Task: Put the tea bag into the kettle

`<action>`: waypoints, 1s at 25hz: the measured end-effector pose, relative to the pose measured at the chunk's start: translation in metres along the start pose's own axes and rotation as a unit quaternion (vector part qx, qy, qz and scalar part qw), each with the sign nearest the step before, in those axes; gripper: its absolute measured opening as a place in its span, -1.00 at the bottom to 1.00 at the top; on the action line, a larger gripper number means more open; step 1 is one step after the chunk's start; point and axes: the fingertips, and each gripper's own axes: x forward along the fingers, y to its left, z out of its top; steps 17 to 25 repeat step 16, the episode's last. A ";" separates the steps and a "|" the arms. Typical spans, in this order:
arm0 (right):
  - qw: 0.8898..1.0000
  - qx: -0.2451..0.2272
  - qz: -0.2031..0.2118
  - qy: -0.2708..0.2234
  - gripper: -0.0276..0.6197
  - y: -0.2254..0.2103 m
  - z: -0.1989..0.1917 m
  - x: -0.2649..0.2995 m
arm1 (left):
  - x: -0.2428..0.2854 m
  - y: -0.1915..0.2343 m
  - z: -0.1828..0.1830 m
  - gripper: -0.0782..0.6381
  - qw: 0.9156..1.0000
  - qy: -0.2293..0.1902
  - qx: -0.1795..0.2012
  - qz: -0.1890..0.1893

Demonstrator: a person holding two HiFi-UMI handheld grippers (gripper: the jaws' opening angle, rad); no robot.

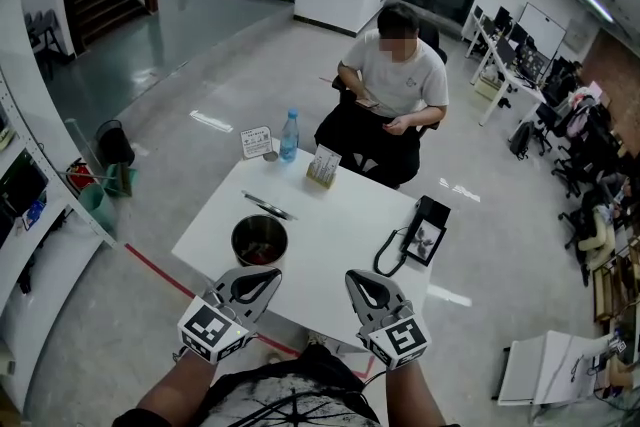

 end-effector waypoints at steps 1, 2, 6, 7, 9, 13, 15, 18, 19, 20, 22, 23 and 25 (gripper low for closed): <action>1.000 -0.001 0.001 -0.001 -0.88 0.000 0.001 0.000 | 0.000 0.000 0.000 -0.76 1.000 0.000 -0.001 0.001; 1.000 -0.001 0.003 -0.002 -0.88 0.001 0.002 0.000 | -0.001 0.000 0.000 -0.76 1.000 0.000 -0.003 0.001; 1.000 -0.002 0.009 -0.005 -0.88 0.004 0.003 0.001 | -0.003 0.000 0.001 -0.76 1.000 0.001 -0.002 0.005; 1.000 -0.002 0.009 -0.004 -0.88 0.005 0.004 0.001 | -0.004 0.000 0.001 -0.76 1.000 0.001 -0.001 0.006; 1.000 -0.002 0.009 -0.003 -0.88 0.005 0.003 0.001 | -0.004 0.000 0.001 -0.76 1.000 0.002 -0.001 0.007; 1.000 -0.002 0.009 0.001 -0.88 0.003 0.001 0.003 | -0.003 -0.002 0.001 -0.76 1.000 0.000 -0.001 0.008; 1.000 -0.002 0.011 0.002 -0.88 0.003 -0.002 0.004 | -0.001 -0.002 0.000 -0.76 1.000 -0.001 -0.001 0.009; 1.000 -0.001 0.012 0.004 -0.88 0.002 -0.003 0.004 | -0.001 -0.003 0.000 -0.76 1.000 -0.002 -0.001 0.009; 1.000 -0.001 0.012 0.004 -0.88 0.002 -0.003 0.004 | -0.001 -0.003 0.000 -0.76 1.000 -0.002 -0.001 0.009; 1.000 -0.001 0.012 0.004 -0.88 0.002 -0.003 0.004 | -0.001 -0.003 0.000 -0.76 1.000 -0.002 -0.001 0.009; 1.000 -0.001 0.012 0.004 -0.88 0.002 -0.003 0.004 | -0.001 -0.003 0.000 -0.76 1.000 -0.002 -0.001 0.009; 1.000 -0.001 0.012 0.004 -0.88 0.002 -0.003 0.004 | -0.001 -0.003 0.000 -0.76 1.000 -0.002 -0.001 0.009; 1.000 -0.001 0.012 0.004 -0.88 0.002 -0.003 0.004 | -0.001 -0.003 0.000 -0.76 1.000 -0.002 -0.001 0.009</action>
